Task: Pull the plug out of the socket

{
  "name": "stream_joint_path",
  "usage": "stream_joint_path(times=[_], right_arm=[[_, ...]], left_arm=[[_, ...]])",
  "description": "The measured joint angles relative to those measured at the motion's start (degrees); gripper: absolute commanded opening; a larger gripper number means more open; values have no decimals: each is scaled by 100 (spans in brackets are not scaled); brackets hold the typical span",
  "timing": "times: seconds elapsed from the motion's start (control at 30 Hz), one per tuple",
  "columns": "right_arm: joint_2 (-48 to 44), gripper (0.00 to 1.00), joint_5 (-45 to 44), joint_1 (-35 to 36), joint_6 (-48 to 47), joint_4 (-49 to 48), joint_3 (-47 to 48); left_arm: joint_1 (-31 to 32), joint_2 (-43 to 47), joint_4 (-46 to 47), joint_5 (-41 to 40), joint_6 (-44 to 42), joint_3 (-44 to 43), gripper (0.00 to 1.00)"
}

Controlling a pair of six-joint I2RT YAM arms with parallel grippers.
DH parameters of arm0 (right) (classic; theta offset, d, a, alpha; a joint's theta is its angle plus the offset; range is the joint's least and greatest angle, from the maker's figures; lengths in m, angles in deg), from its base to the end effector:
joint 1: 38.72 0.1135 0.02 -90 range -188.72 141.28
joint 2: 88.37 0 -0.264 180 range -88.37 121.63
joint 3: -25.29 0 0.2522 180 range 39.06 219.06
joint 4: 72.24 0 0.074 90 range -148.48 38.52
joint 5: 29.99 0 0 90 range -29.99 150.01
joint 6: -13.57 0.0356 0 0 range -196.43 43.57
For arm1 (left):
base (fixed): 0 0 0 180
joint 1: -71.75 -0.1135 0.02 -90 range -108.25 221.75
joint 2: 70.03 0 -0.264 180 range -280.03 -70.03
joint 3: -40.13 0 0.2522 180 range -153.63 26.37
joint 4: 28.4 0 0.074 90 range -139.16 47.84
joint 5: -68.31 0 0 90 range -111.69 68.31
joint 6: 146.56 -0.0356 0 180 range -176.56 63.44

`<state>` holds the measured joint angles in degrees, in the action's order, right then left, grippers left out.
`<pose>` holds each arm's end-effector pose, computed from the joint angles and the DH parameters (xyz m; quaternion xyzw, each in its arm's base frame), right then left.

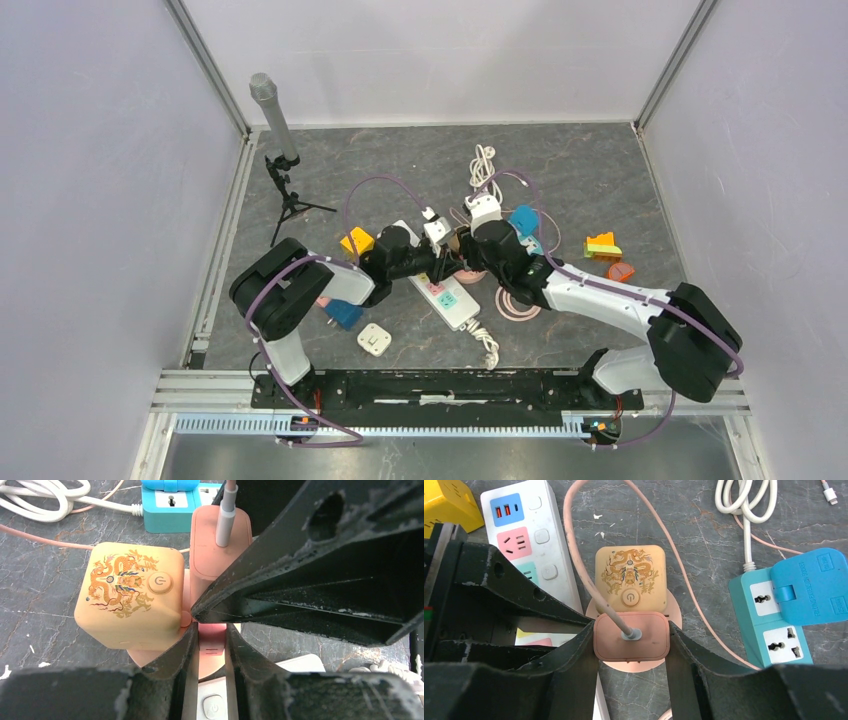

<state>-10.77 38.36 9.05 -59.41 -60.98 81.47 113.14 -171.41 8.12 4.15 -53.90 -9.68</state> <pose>0.2034 0.2046 0.2214 -0.1417 0.8549 0.1132 0.4861 0.2383 -0.2307 0.1472 0.3848 0.6847 -0.3869 0.4832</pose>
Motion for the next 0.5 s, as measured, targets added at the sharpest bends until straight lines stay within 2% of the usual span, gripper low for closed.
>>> stream_joint_path(times=[0.3, 0.5], right_arm=[[-94, 0, 811, -481, 323, 20, -2], [92, 0, 90, -28, 216, 219, 188]], left_arm=[[22, 9, 249, -177, 2, 98, 2], [17, 11, 284, -179, 2, 177, 2]])
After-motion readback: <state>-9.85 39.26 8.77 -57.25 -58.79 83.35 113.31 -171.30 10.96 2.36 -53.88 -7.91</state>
